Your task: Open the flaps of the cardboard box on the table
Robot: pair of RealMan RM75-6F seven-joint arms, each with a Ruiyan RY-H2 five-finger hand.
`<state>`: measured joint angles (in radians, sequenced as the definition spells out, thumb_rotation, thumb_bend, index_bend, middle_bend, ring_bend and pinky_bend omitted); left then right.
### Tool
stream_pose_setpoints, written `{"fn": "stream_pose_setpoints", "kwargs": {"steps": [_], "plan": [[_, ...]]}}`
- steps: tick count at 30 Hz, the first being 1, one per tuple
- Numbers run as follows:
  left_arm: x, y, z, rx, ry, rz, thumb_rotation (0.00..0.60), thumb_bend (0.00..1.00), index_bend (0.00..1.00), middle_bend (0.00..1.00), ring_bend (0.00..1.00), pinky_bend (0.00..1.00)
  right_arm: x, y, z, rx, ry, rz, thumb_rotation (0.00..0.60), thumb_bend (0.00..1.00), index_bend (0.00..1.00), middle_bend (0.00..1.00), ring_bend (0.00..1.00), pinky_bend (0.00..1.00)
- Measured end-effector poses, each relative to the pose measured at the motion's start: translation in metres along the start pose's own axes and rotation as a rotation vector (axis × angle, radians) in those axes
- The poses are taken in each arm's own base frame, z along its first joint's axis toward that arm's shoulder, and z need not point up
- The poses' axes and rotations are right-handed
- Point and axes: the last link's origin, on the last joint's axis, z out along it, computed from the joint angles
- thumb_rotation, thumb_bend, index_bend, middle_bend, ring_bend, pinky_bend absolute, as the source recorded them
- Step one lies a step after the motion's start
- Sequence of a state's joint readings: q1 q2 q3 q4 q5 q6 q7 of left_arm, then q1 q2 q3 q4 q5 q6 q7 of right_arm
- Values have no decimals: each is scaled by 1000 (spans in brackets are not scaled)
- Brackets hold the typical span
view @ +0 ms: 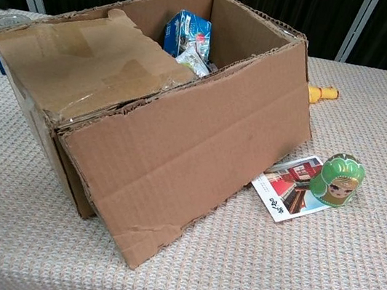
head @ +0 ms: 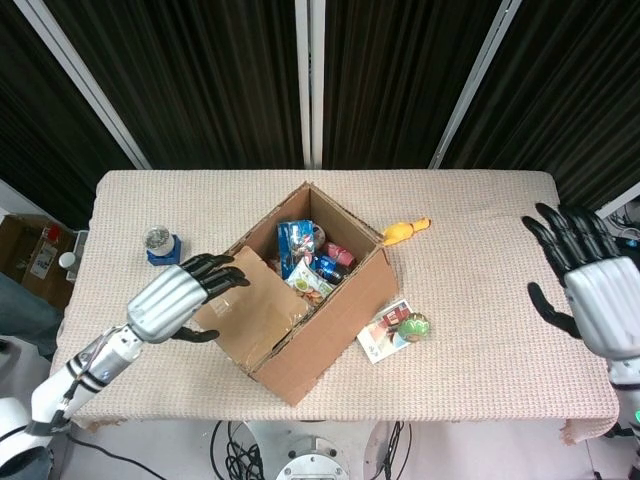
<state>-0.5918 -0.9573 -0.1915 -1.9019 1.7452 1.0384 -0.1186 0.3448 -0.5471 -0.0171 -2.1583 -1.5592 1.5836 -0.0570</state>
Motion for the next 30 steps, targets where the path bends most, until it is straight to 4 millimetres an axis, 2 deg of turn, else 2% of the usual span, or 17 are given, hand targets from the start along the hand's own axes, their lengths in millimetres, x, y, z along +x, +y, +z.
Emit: {"fn": "stream_pose_setpoints", "kwargs": {"steps": [3, 6, 9, 15, 18, 20, 21, 25, 30], "plan": [[-10, -2, 23, 2, -39, 4, 577, 13, 237, 230, 150, 231, 8, 17, -41, -44, 41, 6, 600, 359, 0, 0, 0, 0], [-21, -3, 42, 11, -72, 14, 547, 13, 235, 230, 150, 231, 10, 32, -72, -73, 64, 4, 600, 359, 0, 0, 0, 0], [-30, -4, 58, 14, -95, 27, 530, 13, 234, 230, 150, 230, 5, 43, -98, -99, 67, 19, 600, 358, 0, 0, 0, 0], [-49, -3, 79, 8, -155, 73, 506, 13, 229, 230, 145, 230, -8, 54, -131, -134, 59, 57, 600, 387, 0, 0, 0, 0], [-56, -4, 87, 5, -179, 103, 497, 15, 229, 231, 142, 229, -10, 56, -136, -148, 55, 71, 600, 461, 0, 0, 0, 0], [-60, -4, 91, 7, -203, 120, 480, 37, 233, 238, 138, 227, -10, 58, -137, -150, 57, 81, 600, 477, 0, 0, 0, 0], [-61, -5, 93, 8, -212, 124, 456, 80, 238, 247, 136, 226, -10, 59, -137, -149, 60, 86, 600, 479, 0, 0, 0, 0], [-58, -7, 97, 17, -224, 136, 247, 391, 266, 270, 135, 223, -11, 62, -134, -142, 74, 98, 600, 489, 0, 0, 0, 0], [-46, -9, 99, 25, -209, 131, 172, 506, 284, 282, 135, 222, -13, 64, -128, -132, 84, 117, 600, 492, 0, 0, 0, 0]]}}
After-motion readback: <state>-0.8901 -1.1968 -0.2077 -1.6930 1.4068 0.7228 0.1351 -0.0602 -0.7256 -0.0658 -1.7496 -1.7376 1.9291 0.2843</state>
